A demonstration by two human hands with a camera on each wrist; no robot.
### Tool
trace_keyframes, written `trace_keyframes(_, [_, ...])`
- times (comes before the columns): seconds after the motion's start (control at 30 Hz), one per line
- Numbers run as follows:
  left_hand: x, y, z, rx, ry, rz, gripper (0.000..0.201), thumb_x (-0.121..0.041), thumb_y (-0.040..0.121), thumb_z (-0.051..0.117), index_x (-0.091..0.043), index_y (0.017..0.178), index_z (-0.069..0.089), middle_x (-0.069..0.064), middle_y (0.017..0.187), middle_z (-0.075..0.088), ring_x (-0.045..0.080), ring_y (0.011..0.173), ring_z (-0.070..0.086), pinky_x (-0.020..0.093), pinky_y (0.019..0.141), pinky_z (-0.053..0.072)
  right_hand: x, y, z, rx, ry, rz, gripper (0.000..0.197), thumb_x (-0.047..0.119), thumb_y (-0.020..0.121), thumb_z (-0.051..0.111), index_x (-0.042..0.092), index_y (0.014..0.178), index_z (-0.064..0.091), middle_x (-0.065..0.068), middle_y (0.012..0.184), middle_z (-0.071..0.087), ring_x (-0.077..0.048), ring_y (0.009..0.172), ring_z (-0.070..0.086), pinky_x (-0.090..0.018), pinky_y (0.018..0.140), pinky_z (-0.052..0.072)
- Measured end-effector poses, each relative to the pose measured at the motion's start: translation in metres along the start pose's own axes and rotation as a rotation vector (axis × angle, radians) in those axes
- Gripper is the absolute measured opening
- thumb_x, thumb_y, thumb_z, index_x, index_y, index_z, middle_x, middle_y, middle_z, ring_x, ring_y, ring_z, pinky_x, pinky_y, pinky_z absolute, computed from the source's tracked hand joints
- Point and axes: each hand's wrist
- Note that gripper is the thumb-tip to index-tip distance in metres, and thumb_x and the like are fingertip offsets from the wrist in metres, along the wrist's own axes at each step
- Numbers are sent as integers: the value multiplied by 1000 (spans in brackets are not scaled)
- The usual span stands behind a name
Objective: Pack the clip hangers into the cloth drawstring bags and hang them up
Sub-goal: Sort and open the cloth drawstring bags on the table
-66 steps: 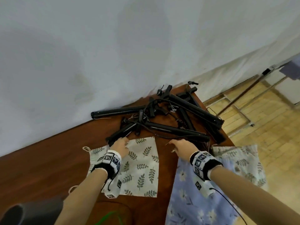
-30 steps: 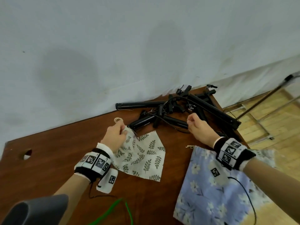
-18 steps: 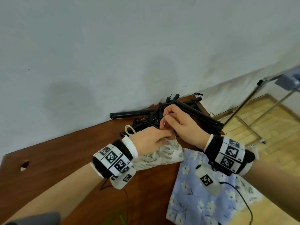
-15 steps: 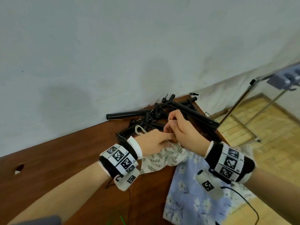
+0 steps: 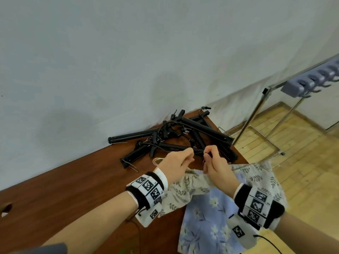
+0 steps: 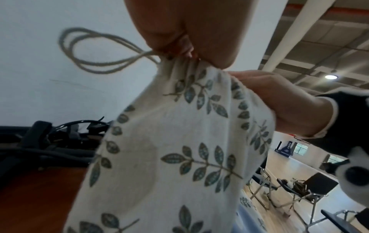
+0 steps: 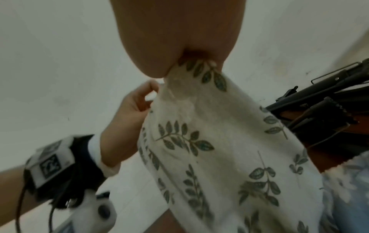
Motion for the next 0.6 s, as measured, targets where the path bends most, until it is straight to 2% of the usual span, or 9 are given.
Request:
trace_keyframes(0.07, [2,-1,-5,71,-51,-92,18,-27,97,52,-17,84,44,-5,53,45,7,46,39,17,53,35,2,5,-12,-11,-23,-41,8,20,104,31,24,100,36,-15,60,57,-27,51,50,-38,51,42])
trace_keyframes(0.17, [2,-7,-15,347,144,-42,36,-42,100,40,-22,70,44,-3,51,45,9,44,39,27,52,35,-2,15,-38,152,-277,-118,4,22,104,31,25,102,33,-10,57,53,-24,45,40,-43,48,37])
trace_keyframes(0.2, [5,-9,-21,427,230,-21,40,-46,100,35,-23,69,45,-3,53,46,10,45,42,30,54,38,-4,16,-47,234,-416,-114,5,21,103,33,26,103,31,-4,59,50,-19,49,38,-37,49,36])
trace_keyframes(0.27, [18,-11,-36,501,334,41,48,-52,99,28,-20,74,53,-2,61,54,11,52,49,33,57,43,-5,14,-65,337,-678,-154,16,16,101,40,25,108,28,12,66,44,-12,64,42,-19,55,35])
trace_keyframes(0.33, [32,-15,-51,471,448,187,51,-54,97,30,-18,77,60,-4,72,58,12,64,54,29,62,47,-6,9,-80,312,-703,-175,21,13,98,38,27,108,27,13,72,51,-17,79,50,-11,67,34])
trace_keyframes(0.4, [41,-21,-58,416,512,337,43,-47,97,38,-17,76,62,-4,78,58,14,71,56,29,64,51,-4,6,-88,246,-571,-101,11,17,101,29,26,107,30,6,78,59,-18,83,50,-13,69,36])
trace_keyframes(0.47, [40,-20,-60,469,595,385,33,-36,96,40,-17,83,64,0,87,60,18,81,60,32,68,54,0,7,-84,261,-571,-74,9,22,103,26,26,109,31,4,77,58,-17,83,45,-21,70,43])
trace_keyframes(0.53, [34,-15,-57,468,671,410,20,-25,92,47,-18,91,65,4,91,61,22,83,60,35,69,54,1,9,-75,272,-632,-141,20,16,100,33,34,104,23,4,83,62,-17,85,43,-28,78,46])
trace_keyframes(0.6, [29,-8,-54,430,769,493,17,-13,84,56,-22,97,65,4,83,60,23,73,59,35,67,53,-1,12,-66,257,-667,-275,34,6,96,39,34,104,22,8,97,69,-16,84,50,-16,89,37])
Point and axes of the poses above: each hand's wrist, its own y-axis towards the middle knuckle, its own z-axis out of the palm, x = y × z
